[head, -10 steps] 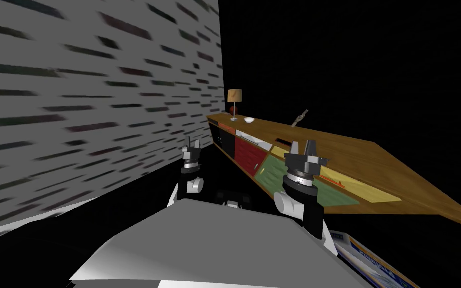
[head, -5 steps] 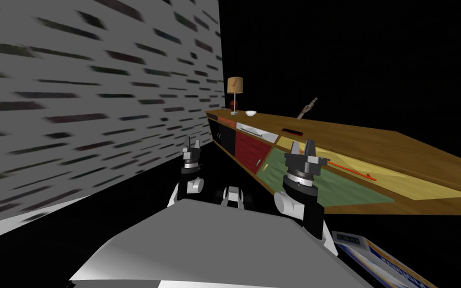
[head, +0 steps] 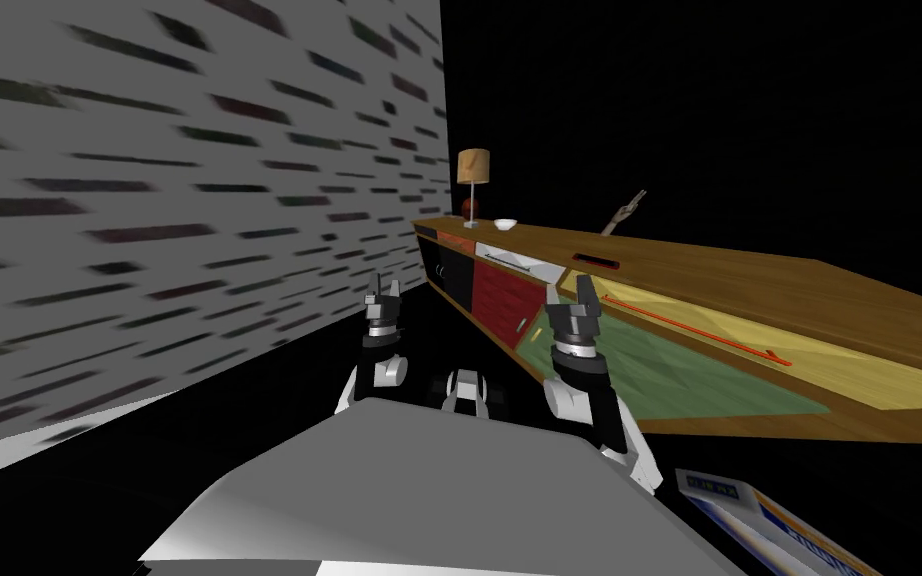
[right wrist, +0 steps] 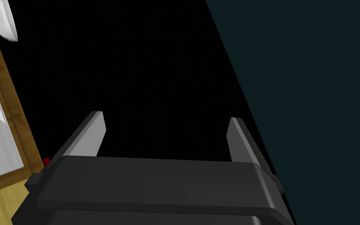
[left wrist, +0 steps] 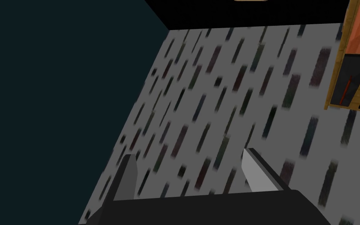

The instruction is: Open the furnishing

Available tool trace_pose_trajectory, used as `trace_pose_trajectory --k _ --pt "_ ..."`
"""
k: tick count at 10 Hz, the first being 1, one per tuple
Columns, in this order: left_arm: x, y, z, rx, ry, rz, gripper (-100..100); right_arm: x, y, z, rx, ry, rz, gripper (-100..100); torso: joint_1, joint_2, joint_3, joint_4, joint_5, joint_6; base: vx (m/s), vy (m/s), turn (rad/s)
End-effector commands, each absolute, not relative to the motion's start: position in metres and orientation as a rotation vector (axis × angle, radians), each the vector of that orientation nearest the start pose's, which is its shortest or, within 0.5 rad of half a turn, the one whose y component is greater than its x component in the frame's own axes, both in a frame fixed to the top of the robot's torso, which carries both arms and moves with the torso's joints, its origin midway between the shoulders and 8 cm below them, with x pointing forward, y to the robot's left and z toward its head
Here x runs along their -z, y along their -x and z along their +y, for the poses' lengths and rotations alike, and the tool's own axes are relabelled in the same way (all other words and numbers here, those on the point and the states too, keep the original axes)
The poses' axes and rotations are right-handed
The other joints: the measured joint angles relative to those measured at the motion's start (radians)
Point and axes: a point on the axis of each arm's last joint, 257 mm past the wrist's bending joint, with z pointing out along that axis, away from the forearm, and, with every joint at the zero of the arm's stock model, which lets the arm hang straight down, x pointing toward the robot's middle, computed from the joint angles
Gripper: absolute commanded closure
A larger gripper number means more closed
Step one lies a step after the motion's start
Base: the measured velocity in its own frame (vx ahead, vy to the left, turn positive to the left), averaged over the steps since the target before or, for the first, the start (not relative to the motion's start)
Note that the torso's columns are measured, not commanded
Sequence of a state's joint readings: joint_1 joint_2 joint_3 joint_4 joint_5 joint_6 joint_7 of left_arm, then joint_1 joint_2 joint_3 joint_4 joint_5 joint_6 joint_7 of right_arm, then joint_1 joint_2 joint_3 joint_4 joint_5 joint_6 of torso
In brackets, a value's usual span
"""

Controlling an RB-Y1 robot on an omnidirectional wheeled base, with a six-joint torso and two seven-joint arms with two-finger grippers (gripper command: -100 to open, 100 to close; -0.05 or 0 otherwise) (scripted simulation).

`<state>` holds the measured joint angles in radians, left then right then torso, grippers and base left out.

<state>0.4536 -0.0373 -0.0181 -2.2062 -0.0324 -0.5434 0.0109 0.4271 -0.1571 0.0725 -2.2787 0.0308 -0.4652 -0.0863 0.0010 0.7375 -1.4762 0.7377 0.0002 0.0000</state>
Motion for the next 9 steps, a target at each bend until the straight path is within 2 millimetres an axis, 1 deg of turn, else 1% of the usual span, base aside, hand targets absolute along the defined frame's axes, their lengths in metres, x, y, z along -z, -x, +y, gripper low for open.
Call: trace_pose_trajectory --k 1,2,4,5,6,7,8,9 --pt "-0.015 -0.356 0.269 1.331 0.661 0.589 0 -0.024 -0.368 -0.207 -1.436 -0.484 0.832 -100 -0.002 0.001 0.001 0.000 0.000 0.000 0.023 0.034 0.003" --pt "-0.015 -0.356 0.269 1.331 0.661 0.589 0 -0.024 -0.368 -0.206 -1.433 -0.481 0.834 -100 -0.002 0.001 0.001 0.000 -0.001 0.000 0.016 0.024 0.007" --pt "-0.015 -0.356 0.269 1.331 0.661 0.589 0 -0.007 -0.383 -0.180 -1.407 -0.412 0.951 -100 -0.001 0.001 0.001 0.000 0.000 0.000 0.020 0.038 0.010" --pt "-0.015 -0.356 0.269 1.331 0.661 0.589 0 -0.006 -0.383 -0.178 -1.388 -0.393 0.963 -100 0.000 0.000 0.000 0.000 0.000 0.000 0.030 0.046 0.008" --pt "-0.015 -0.356 0.269 1.331 0.661 0.589 0 0.003 -0.390 -0.165 -1.374 -0.357 1.020 -100 0.000 0.000 0.000 0.000 0.000 0.000 0.025 0.053 0.004" --pt "-0.015 -0.356 0.269 1.331 0.661 0.589 0 0.004 -0.390 -0.164 -1.357 -0.342 1.028 -100 0.000 0.000 0.000 0.000 0.000 0.000 0.021 0.043 0.006" --pt "-0.015 -0.356 0.269 1.331 0.661 0.589 0 0.015 -0.397 -0.152 -1.335 -0.299 1.088 -100 -0.001 0.001 0.001 0.000 0.000 0.000 0.027 0.044 0.006" --pt "-0.015 -0.356 0.269 1.331 0.661 0.589 0 0.016 -0.396 -0.150 -1.321 -0.285 1.094 -100 -0.001 0.001 0.000 0.000 0.000 0.000 0.023 0.034 0.006"
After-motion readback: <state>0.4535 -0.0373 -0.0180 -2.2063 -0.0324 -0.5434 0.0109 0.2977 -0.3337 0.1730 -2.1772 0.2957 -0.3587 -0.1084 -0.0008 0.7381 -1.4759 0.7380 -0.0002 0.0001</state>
